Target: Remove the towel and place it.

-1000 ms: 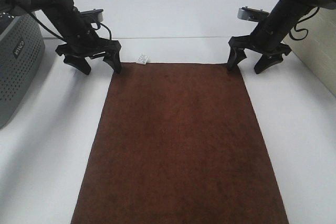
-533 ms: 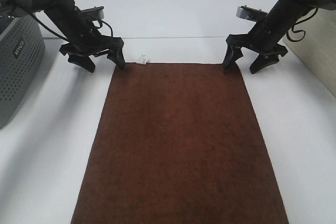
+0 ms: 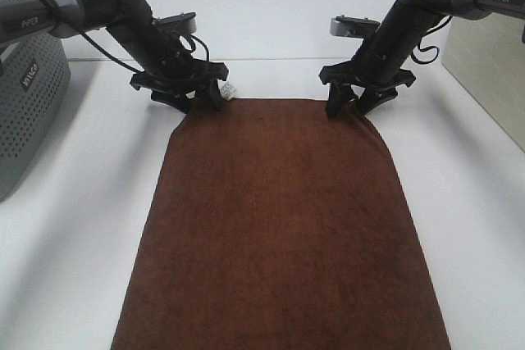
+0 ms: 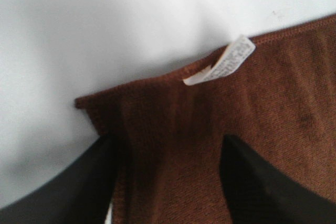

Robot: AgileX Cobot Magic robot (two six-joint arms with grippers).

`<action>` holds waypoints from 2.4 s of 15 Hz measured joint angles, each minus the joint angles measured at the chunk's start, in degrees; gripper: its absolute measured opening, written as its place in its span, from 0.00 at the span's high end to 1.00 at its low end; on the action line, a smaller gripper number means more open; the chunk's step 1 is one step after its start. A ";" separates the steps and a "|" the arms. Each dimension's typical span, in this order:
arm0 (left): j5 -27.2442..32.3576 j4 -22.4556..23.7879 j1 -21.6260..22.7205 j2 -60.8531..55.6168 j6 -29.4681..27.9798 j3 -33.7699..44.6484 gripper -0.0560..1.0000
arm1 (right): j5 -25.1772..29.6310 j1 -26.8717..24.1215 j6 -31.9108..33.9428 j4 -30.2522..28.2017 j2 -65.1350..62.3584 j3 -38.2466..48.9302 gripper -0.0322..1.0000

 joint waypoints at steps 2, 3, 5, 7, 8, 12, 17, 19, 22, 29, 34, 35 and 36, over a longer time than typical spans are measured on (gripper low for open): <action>-0.23 0.23 -0.06 0.34 0.06 0.00 0.73 | -0.40 -0.06 0.86 -1.72 0.11 0.00 0.61; -0.23 0.23 -0.06 0.40 0.74 0.06 0.87 | -0.34 -0.06 0.86 -2.23 0.17 0.00 0.73; -0.23 0.23 -0.11 0.46 2.64 0.06 0.95 | -0.17 -0.06 0.86 -2.18 0.34 0.00 0.93; -0.23 0.23 -0.11 0.46 3.90 0.06 0.95 | -0.17 -0.06 0.86 -2.18 0.34 0.00 0.96; -0.23 0.23 -0.11 0.46 4.13 0.06 0.95 | -0.17 -0.06 0.86 -2.18 0.34 0.00 0.96; -0.92 4.64 -0.69 -0.34 4.18 0.23 0.95 | -0.17 0.00 0.86 -2.29 0.69 -2.06 0.96; -5.04 11.34 -0.63 -0.29 4.30 -2.81 0.95 | -5.21 0.00 0.86 -2.86 1.83 -9.34 0.96; -9.34 11.97 -0.63 -0.29 4.30 -4.81 0.95 | -8.71 0.06 0.86 -2.86 1.83 -11.52 0.96; -16.39 12.32 -0.63 -0.29 4.30 -6.53 0.95 | -13.81 0.06 0.86 -3.15 1.83 -12.03 0.96; -24.18 13.18 -0.63 -0.29 4.30 -6.59 0.95 | -20.11 0.06 0.86 -3.21 1.83 -12.03 0.96; -27.85 13.98 -0.63 -0.29 4.30 -6.59 0.95 | -23.03 0.06 0.86 -3.21 1.83 -12.03 0.96; -29.16 14.04 -0.63 -0.29 4.30 -6.59 0.95 | -24.47 0.06 0.86 -3.21 1.89 -12.03 0.96; -29.85 14.04 -0.63 -0.29 4.30 -6.59 0.95 | -25.04 0.06 0.86 -3.21 2.01 -12.03 0.96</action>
